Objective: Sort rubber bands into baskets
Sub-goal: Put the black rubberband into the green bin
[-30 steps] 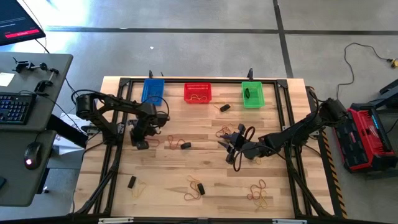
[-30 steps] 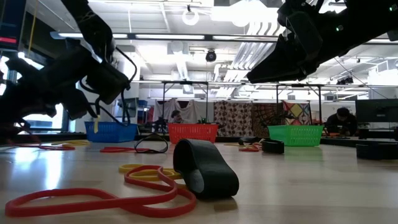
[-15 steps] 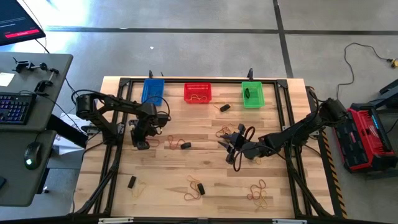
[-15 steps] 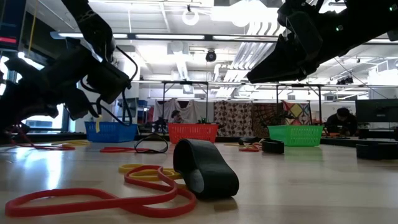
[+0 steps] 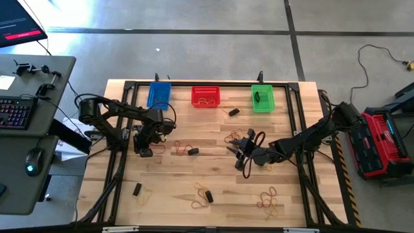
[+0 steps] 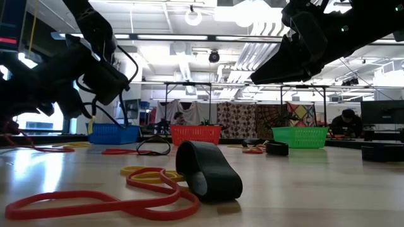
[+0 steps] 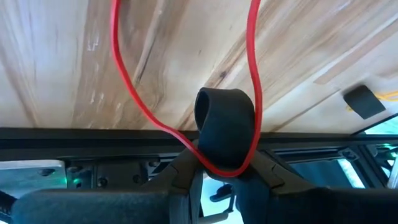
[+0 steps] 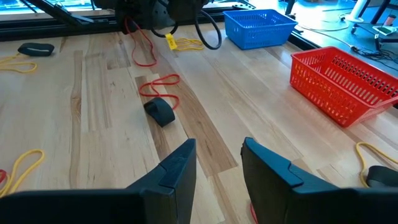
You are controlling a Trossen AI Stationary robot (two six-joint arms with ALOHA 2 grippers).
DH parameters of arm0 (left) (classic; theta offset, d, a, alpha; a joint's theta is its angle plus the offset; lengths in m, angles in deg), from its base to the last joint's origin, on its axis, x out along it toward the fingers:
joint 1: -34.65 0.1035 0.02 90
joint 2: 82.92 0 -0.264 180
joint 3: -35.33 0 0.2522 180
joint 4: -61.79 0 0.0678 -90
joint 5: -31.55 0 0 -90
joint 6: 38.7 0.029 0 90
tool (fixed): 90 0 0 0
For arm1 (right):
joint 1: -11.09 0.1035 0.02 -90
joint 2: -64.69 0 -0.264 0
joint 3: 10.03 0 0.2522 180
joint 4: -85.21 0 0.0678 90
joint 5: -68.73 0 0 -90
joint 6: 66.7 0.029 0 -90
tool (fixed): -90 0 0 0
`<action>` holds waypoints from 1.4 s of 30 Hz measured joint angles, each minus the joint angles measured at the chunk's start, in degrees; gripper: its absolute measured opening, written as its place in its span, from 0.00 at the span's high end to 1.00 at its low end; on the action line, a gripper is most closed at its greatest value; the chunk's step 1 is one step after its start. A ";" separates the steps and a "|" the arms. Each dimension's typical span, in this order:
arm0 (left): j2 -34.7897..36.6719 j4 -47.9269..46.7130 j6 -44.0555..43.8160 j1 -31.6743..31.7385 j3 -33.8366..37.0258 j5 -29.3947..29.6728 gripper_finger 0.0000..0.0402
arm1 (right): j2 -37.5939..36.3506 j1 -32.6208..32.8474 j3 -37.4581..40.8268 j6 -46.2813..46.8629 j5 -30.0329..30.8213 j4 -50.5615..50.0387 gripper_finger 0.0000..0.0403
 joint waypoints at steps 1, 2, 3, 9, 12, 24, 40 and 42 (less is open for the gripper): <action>0.00 0.00 0.00 -0.17 0.00 -0.03 0.83 | 0.00 0.00 0.00 0.00 0.00 -0.03 0.71; 0.00 0.00 0.09 -0.29 0.00 -0.13 0.83 | 0.00 0.00 0.00 0.00 0.00 -0.07 0.71; 0.00 0.00 0.43 -0.39 0.00 -0.47 0.83 | 0.00 0.00 -0.01 0.01 0.00 -0.10 0.71; 0.00 -0.02 3.33 -0.72 0.00 -8.00 0.83 | 0.00 0.00 0.00 0.02 0.00 -0.15 0.71; 0.00 0.01 5.03 -0.72 0.00 -12.10 0.83 | 0.00 0.00 0.00 0.02 0.00 -0.17 0.71; 0.00 0.13 12.51 -0.97 -0.02 -31.23 0.83 | 0.02 0.00 0.00 0.02 0.00 -0.05 0.71; 0.00 7.89 16.34 -2.18 -0.02 -35.78 0.83 | 12.37 -8.92 -4.78 -12.01 -25.79 22.83 0.71; 0.00 8.42 16.38 -2.17 -0.02 -35.78 0.83 | 15.73 -9.70 -8.69 -12.98 -27.17 21.90 0.70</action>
